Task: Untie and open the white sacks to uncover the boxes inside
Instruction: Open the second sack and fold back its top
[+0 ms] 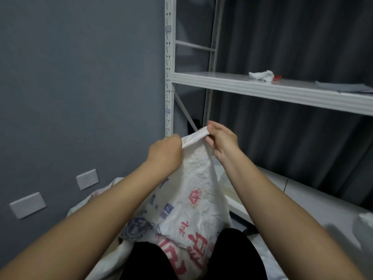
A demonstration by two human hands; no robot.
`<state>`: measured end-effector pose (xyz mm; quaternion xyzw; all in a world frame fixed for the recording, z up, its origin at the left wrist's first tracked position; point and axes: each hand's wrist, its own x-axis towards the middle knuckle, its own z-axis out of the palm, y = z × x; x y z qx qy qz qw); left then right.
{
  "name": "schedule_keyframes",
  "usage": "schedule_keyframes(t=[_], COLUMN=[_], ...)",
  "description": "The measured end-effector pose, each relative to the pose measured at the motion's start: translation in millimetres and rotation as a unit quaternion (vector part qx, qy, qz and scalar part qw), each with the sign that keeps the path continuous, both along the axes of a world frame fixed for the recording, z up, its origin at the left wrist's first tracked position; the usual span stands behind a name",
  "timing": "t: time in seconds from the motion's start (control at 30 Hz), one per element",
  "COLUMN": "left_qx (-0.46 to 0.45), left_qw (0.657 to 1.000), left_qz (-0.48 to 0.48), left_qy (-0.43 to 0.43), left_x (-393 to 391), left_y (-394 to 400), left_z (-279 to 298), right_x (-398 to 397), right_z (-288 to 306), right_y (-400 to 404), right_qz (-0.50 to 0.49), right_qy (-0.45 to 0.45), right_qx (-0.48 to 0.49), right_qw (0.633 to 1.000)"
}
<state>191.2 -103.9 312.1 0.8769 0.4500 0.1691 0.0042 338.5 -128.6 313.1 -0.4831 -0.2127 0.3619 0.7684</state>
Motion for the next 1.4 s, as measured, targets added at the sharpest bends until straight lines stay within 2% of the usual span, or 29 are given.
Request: schedule_keyframes(t=[0.07, 0.1, 0.13, 0.17, 0.2, 0.23, 0.3, 0.4, 0.47, 0.53, 0.6, 0.67, 0.73, 0.77, 0.87, 0.9, 0.93, 0.97, 1.03, 1.07, 1.1, 1.13, 1.17, 1.2, 1.27, 1.3, 1.33, 1.37, 1.4], left_qx=[0.033, 0.051, 0.068, 0.085, 0.101, 0.113, 0.134, 0.139, 0.132, 0.097, 0.041, 0.012, 0.035, 0.06, 0.221, 0.258, 0.256, 0.217, 0.038, -0.061, -0.122, -0.135, -0.104, -0.025, 0.141, 0.169, 0.161, 0.113, 0.029], left_qw=[0.999, 0.998, 0.997, 0.995, 0.992, 0.989, 0.983, 0.979, 0.978, 0.98, 0.983, 0.983, 0.979, 0.976, 0.942, 0.927, 0.925, 0.936, 0.97, 0.97, 0.964, 0.963, 0.97, 0.979, 0.971, 0.964, 0.962, 0.965, 0.968], left_qz=[-0.009, -0.022, -0.037, -0.052, -0.069, -0.089, -0.125, -0.147, -0.161, -0.17, -0.174, -0.177, -0.188, -0.197, -0.254, -0.273, -0.281, -0.277, -0.236, -0.225, -0.221, -0.219, -0.212, -0.2, -0.185, -0.198, -0.216, -0.234, -0.248], left_qy=[0.009, 0.013, 0.021, 0.029, 0.031, 0.032, 0.034, 0.025, 0.012, -0.021, -0.042, -0.053, -0.074, -0.067, 0.011, 0.012, -0.003, -0.021, -0.043, -0.065, -0.083, -0.083, -0.061, -0.018, 0.061, 0.063, 0.052, 0.043, 0.031], left_x=[-1, 0, 1, 2, 5, 8, 18, 29, 32, 33, 33, 32, 33, 33, 39, 42, 44, 46, 44, 43, 42, 42, 42, 43, 46, 48, 49, 48, 46], left_y=[11, 15, 17, 17, 17, 17, 16, 13, 13, 15, 18, 21, 25, 26, 27, 26, 25, 25, 30, 34, 36, 37, 35, 32, 26, 24, 24, 25, 29], left_z=[2, 4, 3, 2, 1, 0, -1, 3, 4, 4, 2, -1, -4, -5, -10, -11, -12, -11, -11, -12, -13, -14, -14, -14, -13, -14, -13, -11, -10], right_x=[14, 25, 38, 50, 60, 68, 72, 68, 66, 75, 84, 89, 87, 85, 77, 75, 75, 72, 69, 70, 73, 77, 79, 80, 79, 79, 78, 77, 81], right_z=[-4, -7, -13, -15, -13, -10, 0, 12, 11, 9, 8, 10, 13, 13, 16, 15, 12, 8, 3, 0, -4, -7, -8, -8, -3, -1, 0, 0, -2], right_y=[-7, -11, -17, -23, -28, -34, -44, -49, -47, -42, -43, -44, -48, -50, -54, -54, -51, -50, -48, -48, -48, -48, -49, -51, -55, -57, -59, -62, -64], right_qz=[-0.009, -0.02, -0.04, -0.051, -0.035, 0.002, 0.092, 0.208, 0.167, 0.031, -0.061, -0.083, -0.006, 0.051, 0.138, 0.147, 0.14, 0.119, 0.052, 0.023, 0.01, 0.017, 0.046, 0.096, 0.19, 0.209, 0.207, 0.172, 0.108], right_qy=[-0.059, -0.185, -0.372, -0.547, -0.665, -0.727, -0.758, -0.727, -0.793, -0.879, -0.899, -0.906, -0.9, -0.887, -0.818, -0.809, -0.823, -0.852, -0.907, -0.916, -0.916, -0.909, -0.899, -0.877, -0.777, -0.736, -0.724, -0.754, -0.807], right_qx=[-0.004, -0.046, -0.117, -0.182, -0.218, -0.223, -0.188, -0.176, -0.179, -0.115, -0.072, -0.114, -0.176, -0.192, -0.152, -0.139, -0.135, -0.144, -0.193, -0.218, -0.24, -0.255, -0.257, -0.251, -0.202, -0.167, -0.139, -0.117, -0.097], right_qw=[0.998, 0.981, 0.92, 0.815, 0.713, 0.649, 0.618, 0.631, 0.558, 0.462, 0.427, 0.4, 0.399, 0.416, 0.538, 0.551, 0.534, 0.489, 0.371, 0.337, 0.322, 0.329, 0.351, 0.398, 0.565, 0.622, 0.643, 0.624, 0.572])
